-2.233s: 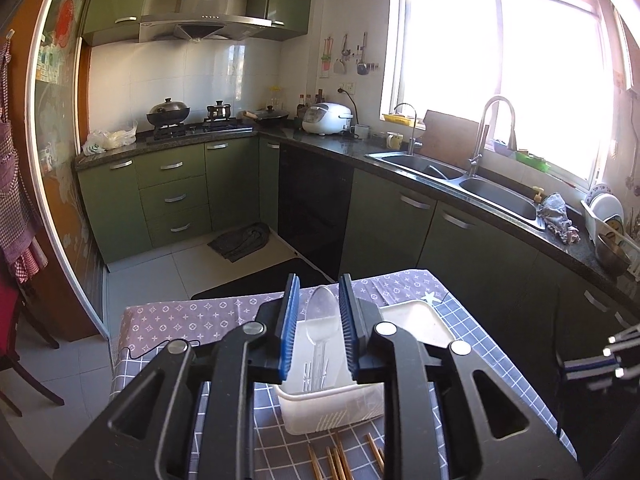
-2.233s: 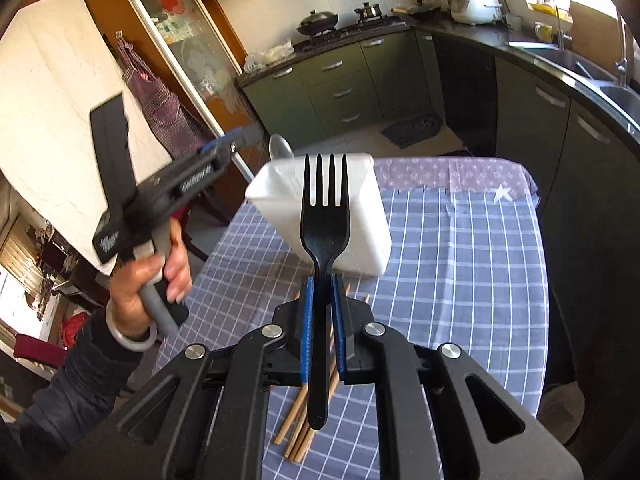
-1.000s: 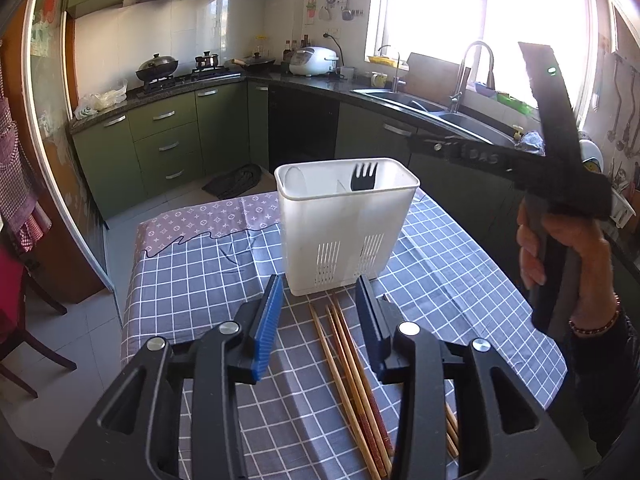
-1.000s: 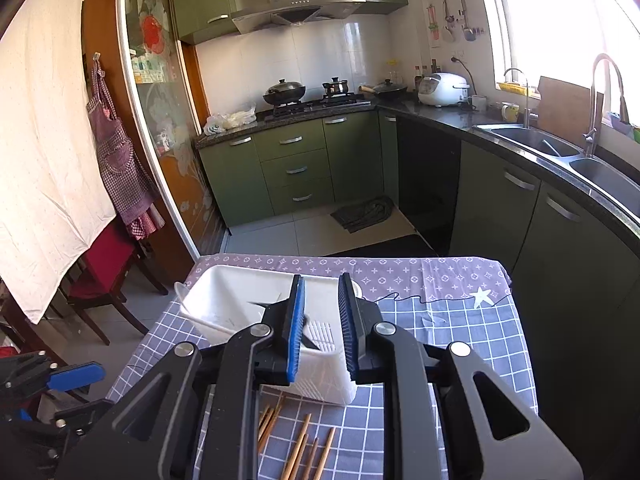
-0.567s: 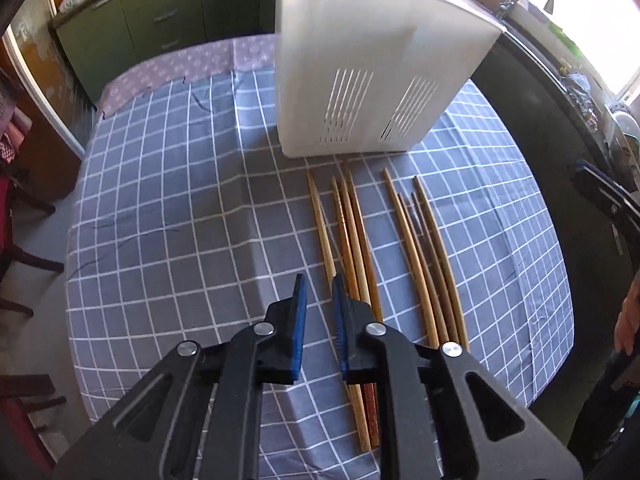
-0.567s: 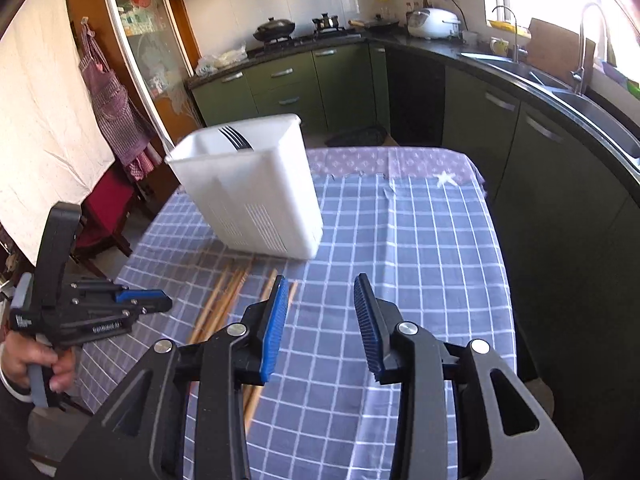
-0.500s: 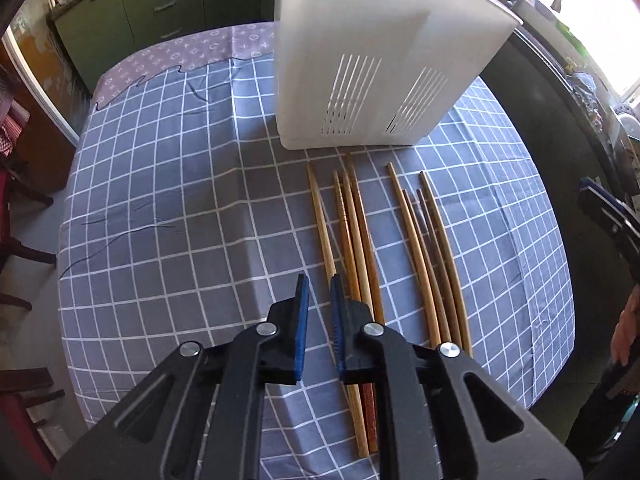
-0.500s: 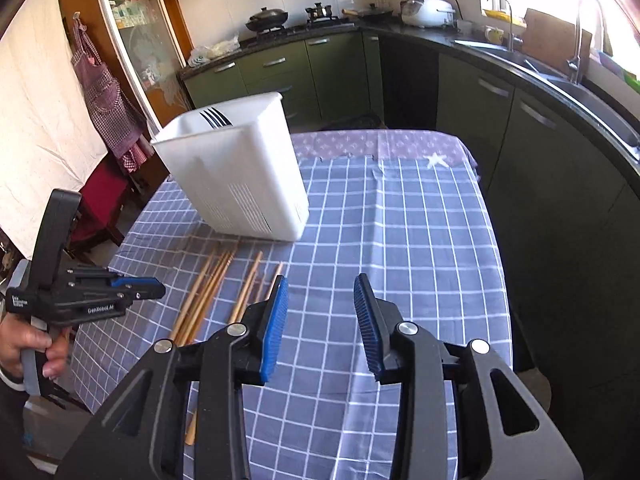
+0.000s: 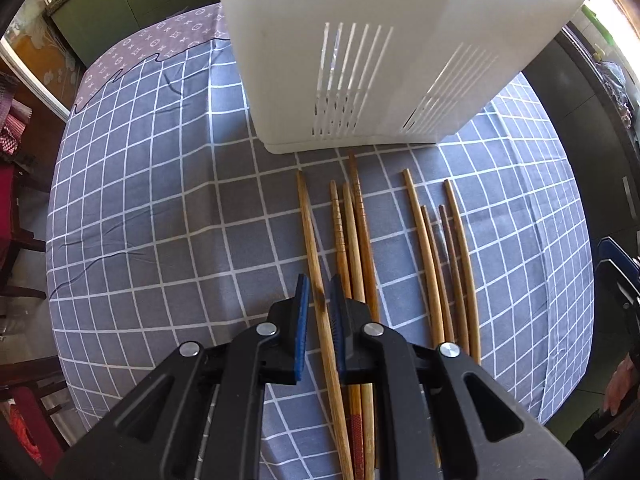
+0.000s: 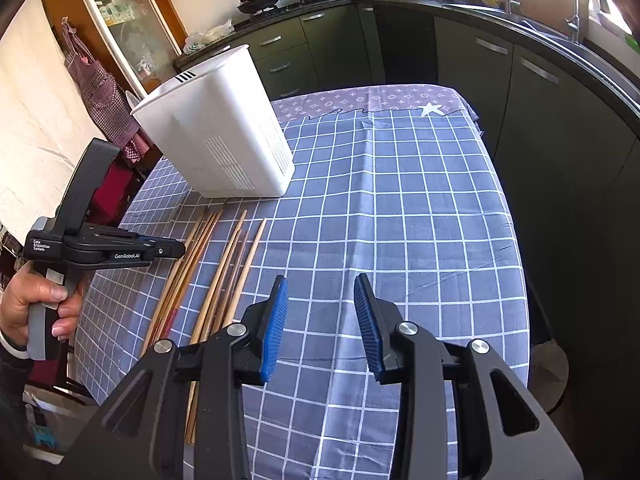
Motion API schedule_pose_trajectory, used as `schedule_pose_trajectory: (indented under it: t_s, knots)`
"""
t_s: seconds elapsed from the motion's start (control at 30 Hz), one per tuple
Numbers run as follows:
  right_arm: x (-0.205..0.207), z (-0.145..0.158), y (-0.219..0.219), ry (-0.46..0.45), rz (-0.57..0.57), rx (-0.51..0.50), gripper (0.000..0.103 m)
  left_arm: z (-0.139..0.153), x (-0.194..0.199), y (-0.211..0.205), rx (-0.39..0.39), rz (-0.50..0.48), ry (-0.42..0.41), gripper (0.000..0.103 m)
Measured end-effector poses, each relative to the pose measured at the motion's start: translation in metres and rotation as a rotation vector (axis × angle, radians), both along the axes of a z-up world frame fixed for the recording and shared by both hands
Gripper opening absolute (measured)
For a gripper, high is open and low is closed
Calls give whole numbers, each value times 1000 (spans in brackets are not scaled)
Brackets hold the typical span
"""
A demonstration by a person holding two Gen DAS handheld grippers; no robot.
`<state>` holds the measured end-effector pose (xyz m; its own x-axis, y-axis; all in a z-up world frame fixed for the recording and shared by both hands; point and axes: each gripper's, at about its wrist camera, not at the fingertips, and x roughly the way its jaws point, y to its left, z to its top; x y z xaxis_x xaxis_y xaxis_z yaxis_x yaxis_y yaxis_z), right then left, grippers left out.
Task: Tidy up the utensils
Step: 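Grasp one wooden chopstick with the left gripper and lift it upright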
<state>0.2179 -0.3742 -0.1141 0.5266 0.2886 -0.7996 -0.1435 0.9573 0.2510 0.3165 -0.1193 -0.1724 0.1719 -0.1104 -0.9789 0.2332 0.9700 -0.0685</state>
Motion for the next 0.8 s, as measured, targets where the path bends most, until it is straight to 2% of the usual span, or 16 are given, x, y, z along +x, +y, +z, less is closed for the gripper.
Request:
schedule_pose_trajectory:
  t_s: [0.33, 0.4, 0.53, 0.67, 0.8]
  knots:
    - [-1, -3, 2, 18, 16, -12, 35, -8, 7, -9, 53, -6, 14, 11]
    - [-1, -3, 4, 22, 22, -20, 35, -8, 5, -9, 41, -15, 19, 7]
    - [0, -3, 10, 34, 38, -21, 37, -5, -2, -1, 18, -11, 15, 6]
    - [2, -2, 20, 49, 59, -38, 37, 10, -9, 12, -10, -6, -25, 6]
    - [9, -2, 33, 76, 79, -54, 37, 39, -22, 27, -37, -9, -101, 6]
